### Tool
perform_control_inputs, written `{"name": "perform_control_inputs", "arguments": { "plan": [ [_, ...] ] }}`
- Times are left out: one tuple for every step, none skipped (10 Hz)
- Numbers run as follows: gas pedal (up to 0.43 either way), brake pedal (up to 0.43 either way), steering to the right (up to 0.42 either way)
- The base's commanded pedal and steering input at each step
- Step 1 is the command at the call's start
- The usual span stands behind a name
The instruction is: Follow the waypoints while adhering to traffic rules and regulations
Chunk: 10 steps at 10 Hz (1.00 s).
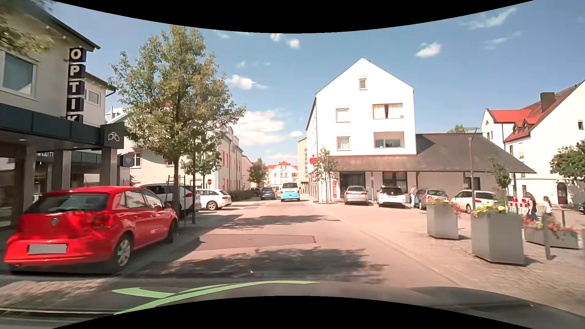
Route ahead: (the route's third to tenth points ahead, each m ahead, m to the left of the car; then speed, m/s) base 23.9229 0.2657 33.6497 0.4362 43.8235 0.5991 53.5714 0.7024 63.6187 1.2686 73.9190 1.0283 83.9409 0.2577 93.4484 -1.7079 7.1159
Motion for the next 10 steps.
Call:
{"name": "perform_control_inputs", "arguments": {
  "plan": [
    [0.067,0.0,-0.006],
    [0.079,0.0,-0.005],
    [0.079,0.0,-0.004],
    [0.079,0.0,-0.004],
    [0.087,0.0,-0.004],
    [0.087,0.0,-0.004],
    [0.087,0.0,-0.002],
    [0.087,0.0,-0.001],
    [0.087,0.0,-0.001],
    [0.098,0.0,-0.001]
  ]
}}
